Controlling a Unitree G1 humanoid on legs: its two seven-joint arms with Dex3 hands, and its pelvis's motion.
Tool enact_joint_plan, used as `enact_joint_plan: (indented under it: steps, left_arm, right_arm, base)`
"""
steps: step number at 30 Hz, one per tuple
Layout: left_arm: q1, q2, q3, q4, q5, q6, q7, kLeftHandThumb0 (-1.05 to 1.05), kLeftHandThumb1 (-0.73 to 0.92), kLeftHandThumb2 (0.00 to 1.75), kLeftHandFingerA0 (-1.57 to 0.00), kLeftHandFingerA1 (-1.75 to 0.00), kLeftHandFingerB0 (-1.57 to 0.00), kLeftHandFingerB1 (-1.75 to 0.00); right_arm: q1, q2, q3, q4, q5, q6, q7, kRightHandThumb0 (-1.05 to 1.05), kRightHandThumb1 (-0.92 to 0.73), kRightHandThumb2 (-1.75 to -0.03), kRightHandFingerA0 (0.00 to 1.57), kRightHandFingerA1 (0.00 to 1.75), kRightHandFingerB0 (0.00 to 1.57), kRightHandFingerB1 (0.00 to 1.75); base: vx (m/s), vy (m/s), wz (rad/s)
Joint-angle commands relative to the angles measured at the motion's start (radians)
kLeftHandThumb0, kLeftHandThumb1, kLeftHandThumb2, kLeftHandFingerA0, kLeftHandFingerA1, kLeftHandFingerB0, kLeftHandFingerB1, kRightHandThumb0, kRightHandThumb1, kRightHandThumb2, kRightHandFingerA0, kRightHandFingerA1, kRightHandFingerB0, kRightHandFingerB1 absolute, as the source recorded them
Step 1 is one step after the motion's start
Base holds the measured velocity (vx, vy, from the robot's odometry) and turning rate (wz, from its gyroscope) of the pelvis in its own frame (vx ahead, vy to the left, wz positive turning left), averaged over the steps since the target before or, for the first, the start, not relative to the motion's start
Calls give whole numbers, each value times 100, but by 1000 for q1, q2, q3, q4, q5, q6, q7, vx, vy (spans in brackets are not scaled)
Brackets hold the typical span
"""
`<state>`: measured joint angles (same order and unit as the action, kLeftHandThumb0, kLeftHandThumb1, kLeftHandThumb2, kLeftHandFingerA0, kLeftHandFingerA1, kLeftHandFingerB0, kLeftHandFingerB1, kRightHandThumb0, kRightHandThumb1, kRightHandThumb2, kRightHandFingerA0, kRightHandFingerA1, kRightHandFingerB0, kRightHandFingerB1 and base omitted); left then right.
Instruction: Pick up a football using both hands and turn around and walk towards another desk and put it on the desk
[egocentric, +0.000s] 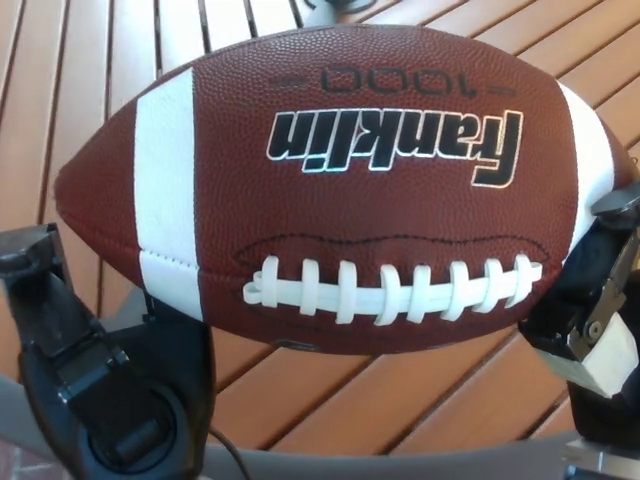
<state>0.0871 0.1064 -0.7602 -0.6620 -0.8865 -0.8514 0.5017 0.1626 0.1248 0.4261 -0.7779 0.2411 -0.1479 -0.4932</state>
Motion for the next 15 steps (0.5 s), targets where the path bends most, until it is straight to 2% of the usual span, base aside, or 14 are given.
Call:
enact_joint_plan:
  steps: [1,10,11,15]
  left_arm:
    - [-18,23,-116,14,68,335,-36,-19,59,126,-87,-175,-69,-175]
    - [-39,32,-99,22,35,334,-42,-18,62,122,-85,-175,-67,-175]
    - [-51,34,-85,27,51,345,-34,-18,59,126,-87,-175,-68,-175]
    - [-67,34,-75,34,62,350,-33,-17,59,124,-88,-175,-69,-175]
  right_arm:
    - [-6,-3,81,-10,11,65,87,-14,-40,-154,101,174,101,157]
    - [-6,-3,71,-1,28,69,92,-14,-39,-155,102,172,102,157]
    - [-7,-9,65,6,40,55,107,-11,-40,-152,99,172,100,156]
    - [-13,-11,60,15,45,44,116,-11,-41,-150,99,172,99,156]
  base:
    - [180,221,27]
    - [84,93,3]
    - [73,97,2]
    - [67,103,1]
